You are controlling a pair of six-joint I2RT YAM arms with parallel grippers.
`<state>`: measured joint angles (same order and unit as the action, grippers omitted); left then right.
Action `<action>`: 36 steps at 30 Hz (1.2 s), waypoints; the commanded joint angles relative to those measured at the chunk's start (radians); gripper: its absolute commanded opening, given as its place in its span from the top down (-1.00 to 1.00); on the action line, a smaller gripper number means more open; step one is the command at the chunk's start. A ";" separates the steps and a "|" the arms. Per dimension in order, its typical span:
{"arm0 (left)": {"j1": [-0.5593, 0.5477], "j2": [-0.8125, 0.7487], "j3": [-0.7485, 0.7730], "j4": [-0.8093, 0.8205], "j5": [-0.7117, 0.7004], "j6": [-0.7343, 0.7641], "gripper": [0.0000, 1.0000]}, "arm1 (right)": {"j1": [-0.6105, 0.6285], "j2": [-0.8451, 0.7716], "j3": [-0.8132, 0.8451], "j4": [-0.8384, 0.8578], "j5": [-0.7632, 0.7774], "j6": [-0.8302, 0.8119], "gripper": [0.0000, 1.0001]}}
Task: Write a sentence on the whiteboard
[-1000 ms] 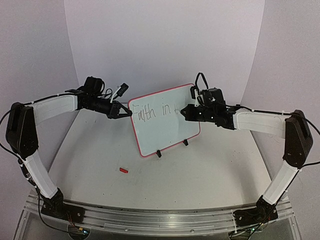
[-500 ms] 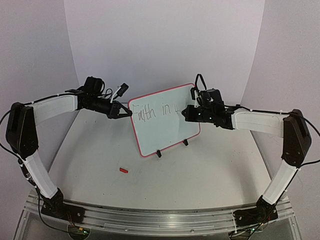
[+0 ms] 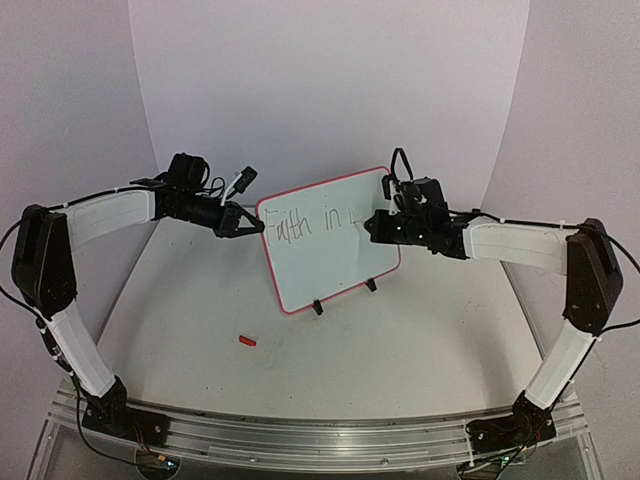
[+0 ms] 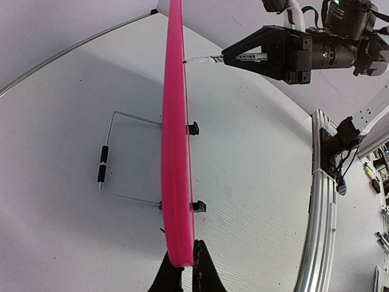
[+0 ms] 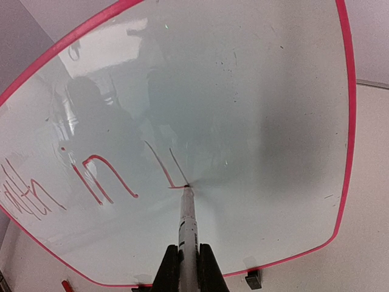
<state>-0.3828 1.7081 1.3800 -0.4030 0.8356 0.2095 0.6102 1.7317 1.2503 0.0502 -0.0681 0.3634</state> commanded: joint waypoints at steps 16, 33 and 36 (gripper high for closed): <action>-0.027 0.003 0.013 -0.073 0.003 0.032 1.00 | -0.001 0.005 -0.002 0.000 -0.044 0.002 1.00; -0.031 0.001 0.013 -0.073 0.005 0.030 1.00 | 0.014 0.021 0.007 -0.016 -0.107 -0.016 1.00; -0.033 0.002 0.013 -0.073 0.006 0.030 1.00 | 0.017 0.021 0.010 -0.017 -0.114 -0.021 1.00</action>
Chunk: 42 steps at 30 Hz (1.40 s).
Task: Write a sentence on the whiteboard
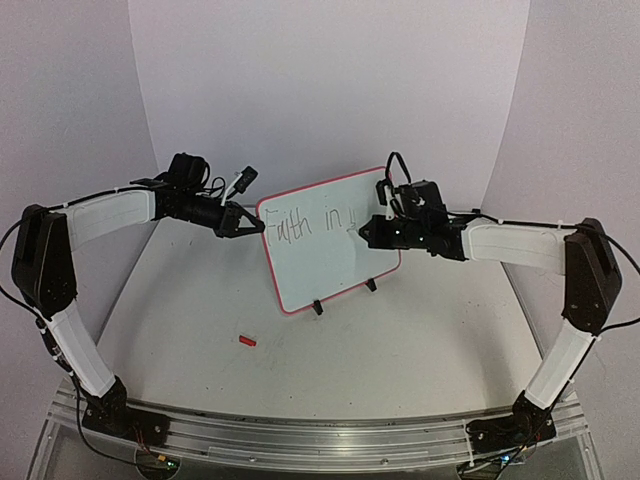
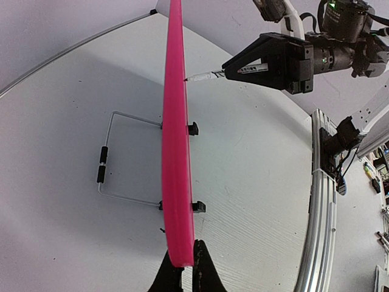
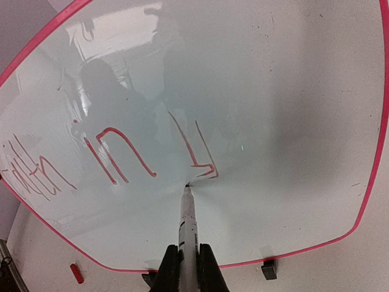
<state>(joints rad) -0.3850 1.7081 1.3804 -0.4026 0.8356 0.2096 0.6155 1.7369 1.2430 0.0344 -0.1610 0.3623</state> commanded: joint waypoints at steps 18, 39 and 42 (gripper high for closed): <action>-0.033 0.009 0.009 -0.070 0.002 0.030 1.00 | -0.071 -0.116 -0.009 0.004 -0.048 -0.022 1.00; -0.034 0.010 0.010 -0.076 -0.009 0.037 1.00 | -0.101 -0.010 0.072 0.044 -0.073 -0.018 1.00; -0.034 0.011 0.009 -0.076 -0.009 0.038 1.00 | -0.102 0.004 0.082 0.051 -0.068 -0.017 1.00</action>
<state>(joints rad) -0.3882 1.7081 1.3815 -0.4023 0.8337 0.2108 0.5175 1.7181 1.2754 0.0499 -0.2302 0.3466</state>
